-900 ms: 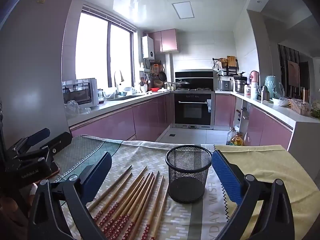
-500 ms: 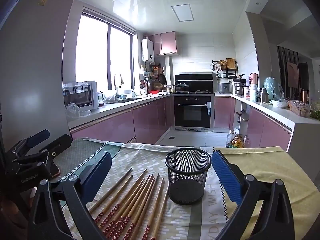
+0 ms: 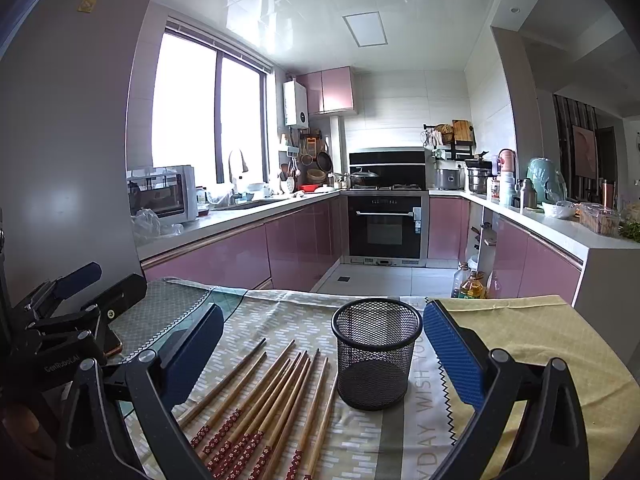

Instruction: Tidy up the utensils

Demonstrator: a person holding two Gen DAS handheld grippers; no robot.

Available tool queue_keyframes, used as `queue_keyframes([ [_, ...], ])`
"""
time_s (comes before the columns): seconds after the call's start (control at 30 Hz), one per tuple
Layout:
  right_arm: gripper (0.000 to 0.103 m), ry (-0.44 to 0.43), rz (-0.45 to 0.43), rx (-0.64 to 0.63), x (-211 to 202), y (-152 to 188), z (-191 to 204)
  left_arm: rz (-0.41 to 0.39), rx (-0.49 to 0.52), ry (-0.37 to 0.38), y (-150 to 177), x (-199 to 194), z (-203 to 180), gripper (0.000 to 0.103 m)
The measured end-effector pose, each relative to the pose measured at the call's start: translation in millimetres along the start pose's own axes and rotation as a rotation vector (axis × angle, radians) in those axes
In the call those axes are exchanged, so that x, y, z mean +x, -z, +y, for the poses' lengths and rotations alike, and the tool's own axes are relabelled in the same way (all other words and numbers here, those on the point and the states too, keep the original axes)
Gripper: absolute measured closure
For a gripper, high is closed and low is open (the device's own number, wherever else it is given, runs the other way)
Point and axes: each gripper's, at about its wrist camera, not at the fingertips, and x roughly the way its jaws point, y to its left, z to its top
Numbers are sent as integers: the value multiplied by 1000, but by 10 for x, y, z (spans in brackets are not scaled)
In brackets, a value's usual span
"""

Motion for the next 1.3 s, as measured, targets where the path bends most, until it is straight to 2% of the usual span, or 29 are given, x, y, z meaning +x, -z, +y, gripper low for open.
queue_keyframes([
  [1.3, 6, -10, 5, 19, -37, 27, -42, -4, 3, 0, 40, -14, -42, 6],
])
